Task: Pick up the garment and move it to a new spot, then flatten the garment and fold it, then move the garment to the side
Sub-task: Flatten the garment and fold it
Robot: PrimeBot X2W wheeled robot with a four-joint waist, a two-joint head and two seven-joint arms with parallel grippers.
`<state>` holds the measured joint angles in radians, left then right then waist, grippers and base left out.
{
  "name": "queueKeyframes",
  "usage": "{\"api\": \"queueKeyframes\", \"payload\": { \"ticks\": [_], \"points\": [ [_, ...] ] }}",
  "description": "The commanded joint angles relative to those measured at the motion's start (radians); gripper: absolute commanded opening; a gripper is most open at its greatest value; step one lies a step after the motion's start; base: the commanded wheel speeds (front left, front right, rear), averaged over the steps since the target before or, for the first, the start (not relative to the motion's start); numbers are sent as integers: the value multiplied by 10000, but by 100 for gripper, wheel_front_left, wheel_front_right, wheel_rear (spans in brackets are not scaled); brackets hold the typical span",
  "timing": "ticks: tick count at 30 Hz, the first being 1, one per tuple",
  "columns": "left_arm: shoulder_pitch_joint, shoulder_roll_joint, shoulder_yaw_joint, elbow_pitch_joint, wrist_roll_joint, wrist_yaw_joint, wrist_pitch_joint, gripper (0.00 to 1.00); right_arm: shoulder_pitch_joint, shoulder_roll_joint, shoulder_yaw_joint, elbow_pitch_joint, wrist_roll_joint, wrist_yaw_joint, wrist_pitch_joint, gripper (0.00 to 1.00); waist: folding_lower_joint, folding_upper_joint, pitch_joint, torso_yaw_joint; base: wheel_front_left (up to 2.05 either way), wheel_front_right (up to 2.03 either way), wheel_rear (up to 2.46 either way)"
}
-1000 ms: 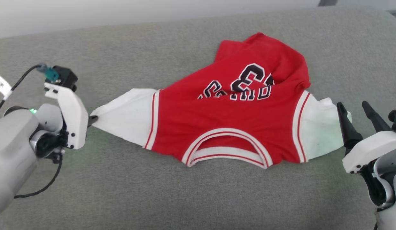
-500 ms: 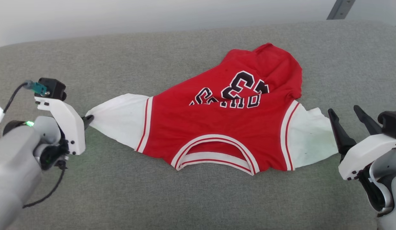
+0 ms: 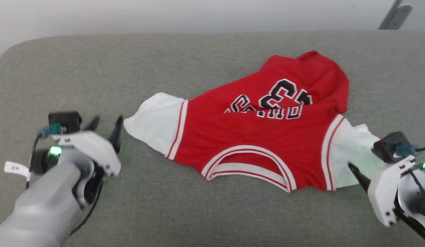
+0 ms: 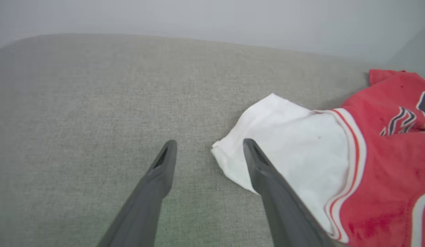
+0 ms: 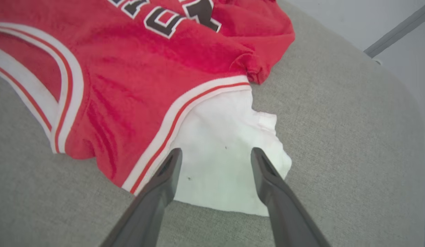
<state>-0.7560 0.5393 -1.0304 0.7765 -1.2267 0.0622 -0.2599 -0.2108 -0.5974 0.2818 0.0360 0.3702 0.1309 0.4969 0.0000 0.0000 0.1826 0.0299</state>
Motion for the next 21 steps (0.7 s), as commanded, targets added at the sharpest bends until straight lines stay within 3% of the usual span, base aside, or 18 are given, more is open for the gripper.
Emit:
{"api": "queueKeyframes", "payload": {
  "ticks": [1,5,9,15,21],
  "points": [
    [73,-3,458,-288,388,211,-60,100,138,-216,164,-74,93,-3,253,100,0,0,60,225,0,0,0],
    [1572,-410,2874,-2168,2670,1395,-47,100,139,-1336,1049,-379,689,-3,1507,100,0,0,216,651,0,0,0],
    [3221,-1061,4716,-4138,4977,1982,-51,100,50,-2151,1421,-539,1213,-3,2246,100,0,0,365,1071,0,0,0],
    [4955,-2127,6426,-5964,7277,1775,-51,100,-55,-2702,1653,-293,1758,-3,2697,100,0,0,660,1479,0,0,0],
    [5787,-3140,7646,-6604,8331,1073,-52,100,-34,-2681,1923,644,1564,-29,2352,100,0,0,937,1645,0,0,0]
  ]
}}
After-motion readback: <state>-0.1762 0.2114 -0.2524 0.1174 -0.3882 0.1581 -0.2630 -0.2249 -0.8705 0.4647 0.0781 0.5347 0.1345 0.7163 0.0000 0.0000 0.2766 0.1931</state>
